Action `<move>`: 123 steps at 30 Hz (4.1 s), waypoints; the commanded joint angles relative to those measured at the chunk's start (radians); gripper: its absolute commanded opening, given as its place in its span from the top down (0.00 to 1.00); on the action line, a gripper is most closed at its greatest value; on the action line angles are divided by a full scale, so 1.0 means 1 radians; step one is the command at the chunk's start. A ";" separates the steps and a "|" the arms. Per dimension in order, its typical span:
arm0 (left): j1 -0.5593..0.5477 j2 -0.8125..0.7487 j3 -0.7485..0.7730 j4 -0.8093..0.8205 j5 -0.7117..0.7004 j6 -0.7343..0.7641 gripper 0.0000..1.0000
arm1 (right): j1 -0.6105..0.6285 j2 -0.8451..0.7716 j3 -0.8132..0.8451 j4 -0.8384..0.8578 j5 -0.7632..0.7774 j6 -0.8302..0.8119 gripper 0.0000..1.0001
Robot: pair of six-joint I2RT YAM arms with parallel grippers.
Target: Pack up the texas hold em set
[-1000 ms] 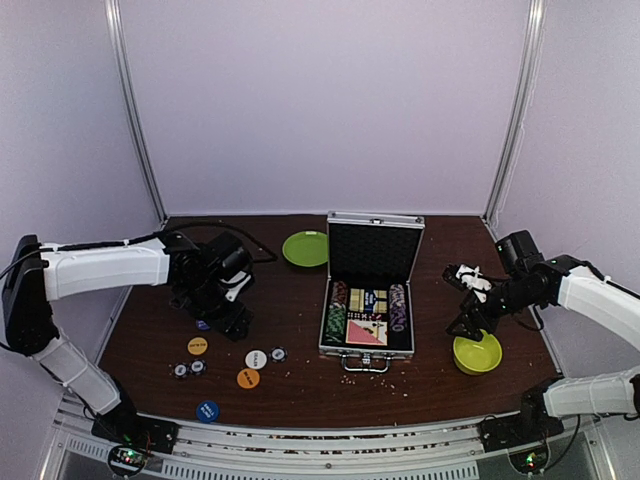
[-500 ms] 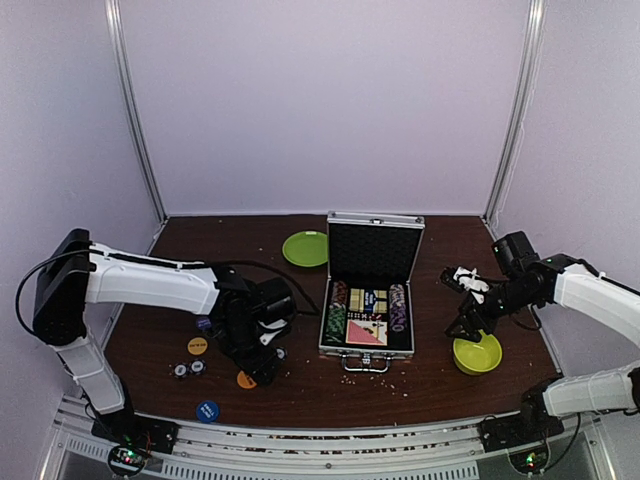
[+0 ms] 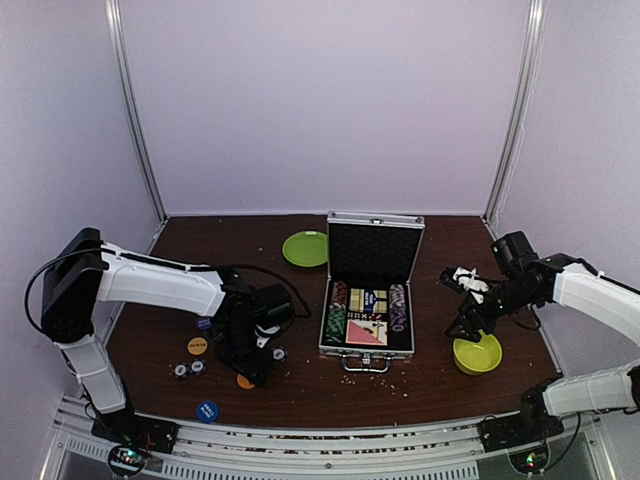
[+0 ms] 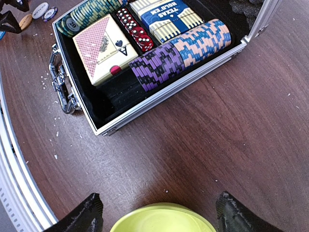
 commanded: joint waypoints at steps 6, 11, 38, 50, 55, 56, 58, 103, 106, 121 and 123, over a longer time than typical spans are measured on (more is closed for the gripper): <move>0.004 -0.026 -0.068 0.052 0.070 -0.036 0.33 | -0.005 -0.004 0.023 -0.011 -0.008 -0.010 0.19; 0.004 -0.012 -0.066 0.070 0.074 -0.034 0.36 | -0.006 -0.008 0.023 -0.011 -0.006 -0.009 0.19; -0.014 0.042 -0.051 0.120 0.031 -0.051 0.47 | -0.006 -0.002 0.024 -0.012 -0.004 -0.011 0.19; -0.069 -0.011 0.162 -0.001 0.008 -0.015 0.55 | -0.006 0.004 0.026 -0.013 -0.008 -0.009 0.19; -0.069 0.058 0.373 0.010 -0.027 0.037 0.54 | -0.006 -0.003 0.025 -0.015 -0.011 -0.010 0.19; -0.069 0.106 0.432 0.010 -0.041 0.053 0.55 | -0.006 -0.004 0.025 -0.014 -0.012 -0.009 0.19; -0.068 0.189 0.551 0.008 -0.045 0.095 0.54 | -0.005 -0.007 0.024 -0.011 -0.011 -0.007 0.19; 0.057 0.702 1.125 0.125 0.010 0.149 0.41 | -0.006 0.018 0.020 -0.016 -0.024 0.000 0.19; 0.057 0.687 1.124 0.129 0.013 0.149 0.41 | -0.005 0.015 0.021 -0.016 -0.024 -0.001 0.19; 0.027 0.548 0.977 0.293 0.138 0.162 0.78 | -0.005 0.010 0.020 -0.018 -0.028 -0.001 0.19; 0.026 0.576 0.996 0.281 0.168 0.160 0.99 | -0.005 0.010 0.021 -0.018 -0.029 -0.002 0.19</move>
